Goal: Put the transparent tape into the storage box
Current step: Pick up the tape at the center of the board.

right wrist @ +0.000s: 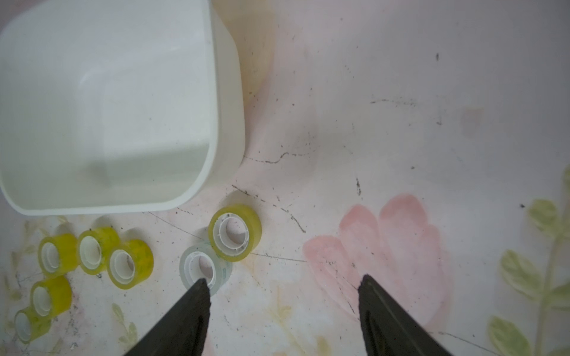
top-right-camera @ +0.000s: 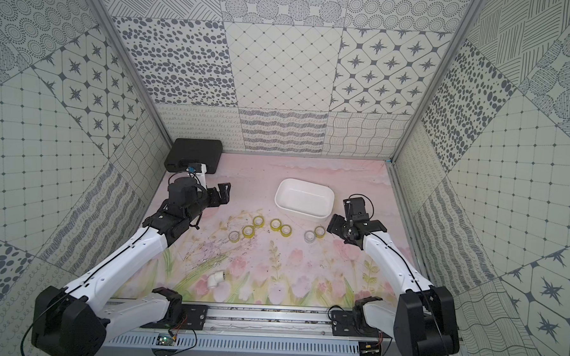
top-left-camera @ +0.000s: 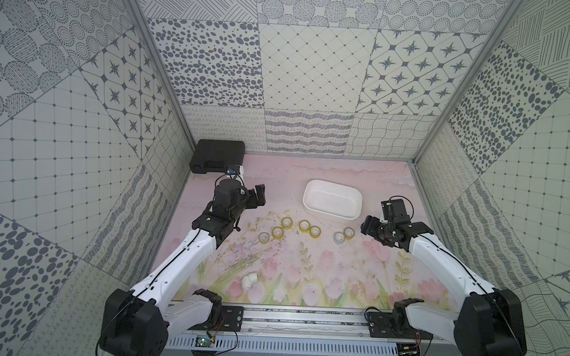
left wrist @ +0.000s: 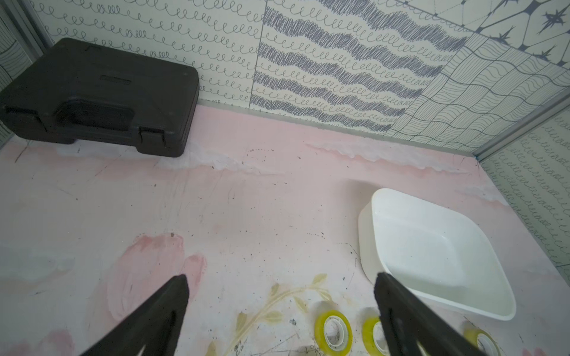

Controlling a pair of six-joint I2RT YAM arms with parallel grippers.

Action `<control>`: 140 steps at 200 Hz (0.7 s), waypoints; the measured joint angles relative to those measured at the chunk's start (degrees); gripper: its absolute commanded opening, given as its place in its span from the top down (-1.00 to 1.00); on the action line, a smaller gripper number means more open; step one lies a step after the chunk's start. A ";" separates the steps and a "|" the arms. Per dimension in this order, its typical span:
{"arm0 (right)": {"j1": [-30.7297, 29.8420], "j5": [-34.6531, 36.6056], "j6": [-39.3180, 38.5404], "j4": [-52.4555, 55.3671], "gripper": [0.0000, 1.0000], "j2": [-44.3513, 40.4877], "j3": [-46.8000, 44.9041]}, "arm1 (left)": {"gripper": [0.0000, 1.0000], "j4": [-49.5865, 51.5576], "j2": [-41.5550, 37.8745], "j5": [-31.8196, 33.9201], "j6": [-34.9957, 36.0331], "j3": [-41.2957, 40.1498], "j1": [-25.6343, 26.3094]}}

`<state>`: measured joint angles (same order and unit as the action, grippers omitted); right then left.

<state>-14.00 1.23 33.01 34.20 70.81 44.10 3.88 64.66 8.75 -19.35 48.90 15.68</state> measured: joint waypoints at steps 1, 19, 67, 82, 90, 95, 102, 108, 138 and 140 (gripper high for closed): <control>-0.17 0.11 0.00 -0.02 -0.54 0.33 0.00 | -0.98 0.20 -0.02 0.04 -0.11 0.07 0.07; -1.88 0.81 -0.04 -0.42 -0.50 4.15 0.04 | -0.98 2.99 -0.11 0.46 -1.84 1.31 1.05; -4.50 3.58 -0.70 -3.30 -0.42 13.40 2.10 | -0.98 6.58 0.22 0.37 -4.98 2.86 2.27; -5.95 4.26 -0.96 -4.68 -0.40 15.15 2.91 | -0.98 7.23 0.26 0.26 -5.90 2.84 2.54; -6.51 4.50 -1.03 -5.14 -0.40 15.50 3.17 | -0.98 7.48 0.33 0.17 -6.19 2.84 2.67; -6.86 4.70 -1.07 -5.44 -0.39 15.54 3.26 | -0.98 7.58 0.39 0.00 -6.47 2.84 2.71; -7.26 4.90 -1.07 -5.66 -0.32 15.54 3.41 | -0.98 7.72 0.50 -0.09 -6.64 2.84 2.80; -7.54 5.05 -1.07 -5.79 -0.28 15.56 3.65 | -0.98 7.80 0.52 -0.15 -6.99 2.82 2.86; -8.26 6.54 -1.70 -7.26 -0.11 17.55 4.33 | -0.98 8.09 0.61 -0.46 -7.65 2.75 3.02; -8.31 6.67 -1.55 -7.30 -0.10 17.73 4.33 | -0.98 8.09 0.61 -0.46 -7.67 2.75 3.02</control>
<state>-22.31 7.90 31.46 26.89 88.53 48.42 11.97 65.28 8.29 -27.03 51.66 18.70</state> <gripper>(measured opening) 0.572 0.990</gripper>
